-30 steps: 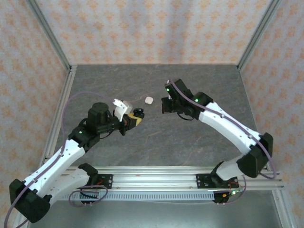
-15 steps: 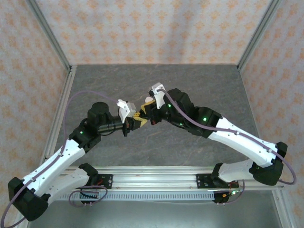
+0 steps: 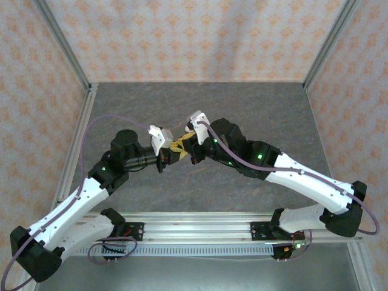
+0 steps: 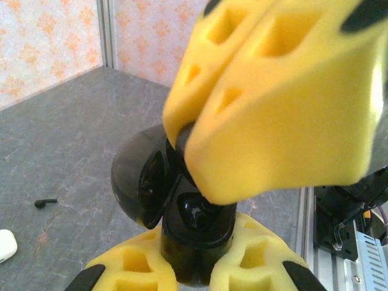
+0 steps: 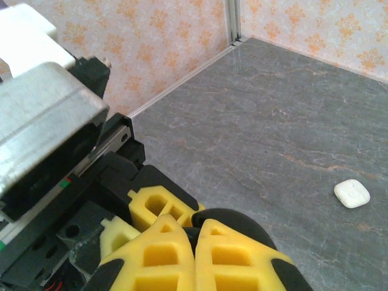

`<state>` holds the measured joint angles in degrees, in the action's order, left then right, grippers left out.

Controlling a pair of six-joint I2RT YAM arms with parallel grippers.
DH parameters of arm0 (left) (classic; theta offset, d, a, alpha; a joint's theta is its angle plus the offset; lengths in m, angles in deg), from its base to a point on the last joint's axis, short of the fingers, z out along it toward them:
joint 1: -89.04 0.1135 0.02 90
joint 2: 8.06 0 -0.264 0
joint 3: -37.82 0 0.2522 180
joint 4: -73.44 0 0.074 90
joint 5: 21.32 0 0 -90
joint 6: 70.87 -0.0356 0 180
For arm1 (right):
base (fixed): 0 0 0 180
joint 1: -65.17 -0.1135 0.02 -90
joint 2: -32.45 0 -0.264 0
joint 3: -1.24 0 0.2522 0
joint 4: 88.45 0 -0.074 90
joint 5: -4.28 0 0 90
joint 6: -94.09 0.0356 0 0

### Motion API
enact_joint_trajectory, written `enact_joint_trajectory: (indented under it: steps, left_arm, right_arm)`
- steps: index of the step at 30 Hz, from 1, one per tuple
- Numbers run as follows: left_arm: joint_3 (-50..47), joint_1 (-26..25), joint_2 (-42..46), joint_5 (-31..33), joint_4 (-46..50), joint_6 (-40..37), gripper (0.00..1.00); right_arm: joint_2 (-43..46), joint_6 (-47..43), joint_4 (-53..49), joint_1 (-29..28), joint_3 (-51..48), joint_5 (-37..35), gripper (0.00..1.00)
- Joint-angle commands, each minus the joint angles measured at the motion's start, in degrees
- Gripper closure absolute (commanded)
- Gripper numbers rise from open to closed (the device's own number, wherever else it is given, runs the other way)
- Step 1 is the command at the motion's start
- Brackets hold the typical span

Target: Insert the wireless bluetooth earbuds into the charging case

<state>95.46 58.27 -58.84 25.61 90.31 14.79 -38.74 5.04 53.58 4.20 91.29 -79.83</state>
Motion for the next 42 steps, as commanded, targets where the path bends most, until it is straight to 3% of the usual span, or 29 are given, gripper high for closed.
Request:
enact_joint_trajectory:
  steps: [1, 17, 28, 42]
  left_arm:
    - [1.92, -0.53, 0.51, -0.21, -3.14, 1.0, 1.0]
    - [2.54, -0.48, -0.02, 0.22, -3.29, 1.46, 1.0]
    - [2.57, -0.61, -0.24, 0.7, -2.77, 1.42, 1.0]
    - [2.12, -0.61, -0.76, 2.27, -2.76, 1.17, 1.0]
  right_arm:
    - [1.95, -1.02, 2.07, -0.29, -1.07, -1.16, 0.97]
    - [1.3, 1.5, 1.23, -0.2, -2.46, -1.17, 0.96]
    - [1.64, 3.29, 0.2, -0.19, -0.4, -1.47, 0.61]
    - [3.08, 7.24, -5.34, 1.32, 7.73, -5.7, 0.5]
